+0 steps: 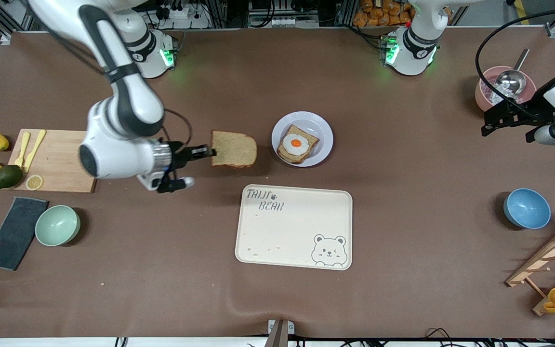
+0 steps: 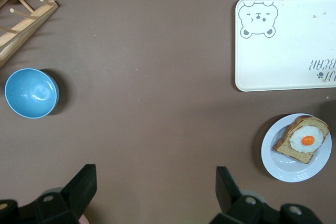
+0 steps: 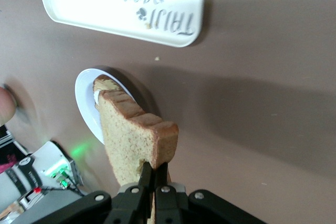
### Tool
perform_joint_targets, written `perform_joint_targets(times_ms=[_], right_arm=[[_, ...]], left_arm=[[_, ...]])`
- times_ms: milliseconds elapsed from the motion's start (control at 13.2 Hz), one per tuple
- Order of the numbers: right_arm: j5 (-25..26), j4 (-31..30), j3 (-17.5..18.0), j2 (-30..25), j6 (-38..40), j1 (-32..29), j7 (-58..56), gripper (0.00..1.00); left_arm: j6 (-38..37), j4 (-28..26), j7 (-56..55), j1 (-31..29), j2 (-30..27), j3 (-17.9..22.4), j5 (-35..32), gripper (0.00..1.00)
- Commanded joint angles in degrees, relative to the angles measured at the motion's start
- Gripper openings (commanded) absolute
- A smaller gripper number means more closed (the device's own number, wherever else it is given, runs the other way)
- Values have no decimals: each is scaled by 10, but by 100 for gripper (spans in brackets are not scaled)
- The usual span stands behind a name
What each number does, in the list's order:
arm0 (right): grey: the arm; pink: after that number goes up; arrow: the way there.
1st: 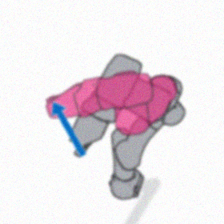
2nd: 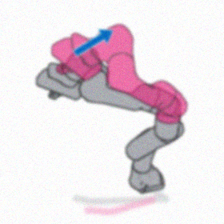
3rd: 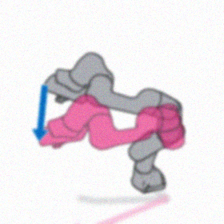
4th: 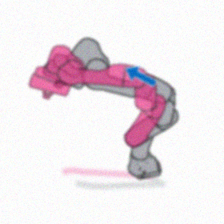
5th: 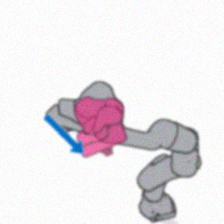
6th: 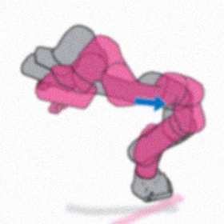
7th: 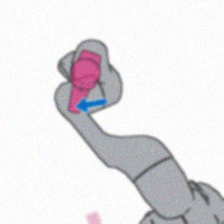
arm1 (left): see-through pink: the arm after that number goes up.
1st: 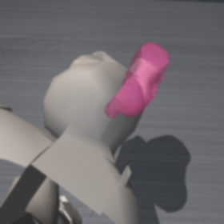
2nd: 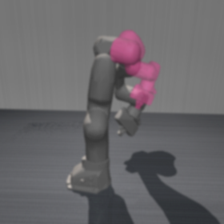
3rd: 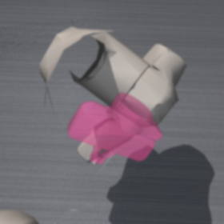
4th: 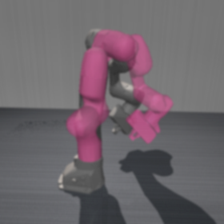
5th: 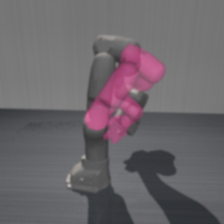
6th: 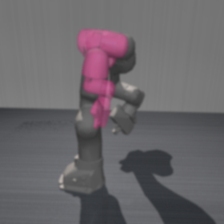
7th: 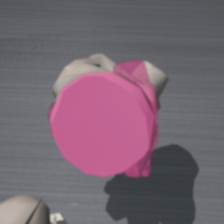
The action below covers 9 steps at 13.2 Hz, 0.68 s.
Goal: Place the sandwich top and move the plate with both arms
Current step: 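Lift the bread slice and carry it toward the white plate, then lower the bread slice onto the egg toast and open the right gripper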
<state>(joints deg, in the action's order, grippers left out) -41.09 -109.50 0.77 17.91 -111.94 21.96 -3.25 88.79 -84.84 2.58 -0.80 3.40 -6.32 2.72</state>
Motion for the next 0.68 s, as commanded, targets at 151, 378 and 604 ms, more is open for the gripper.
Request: perform_joint_targets(times_ms=[151, 378, 604], right_arm=[[-47, -89, -9, -38, -117, 87, 20, 0], [-72, -92, -9, -25, -197, 157, 81, 0], [-79, -93, -9, -24, -229, 195, 112, 0]], left_arm=[[3, 4, -6, -2, 1, -1, 1, 100], [3, 4, -6, -2, 1, 0, 1, 100], [4, 4, -6, -2, 1, 0, 1, 100]])
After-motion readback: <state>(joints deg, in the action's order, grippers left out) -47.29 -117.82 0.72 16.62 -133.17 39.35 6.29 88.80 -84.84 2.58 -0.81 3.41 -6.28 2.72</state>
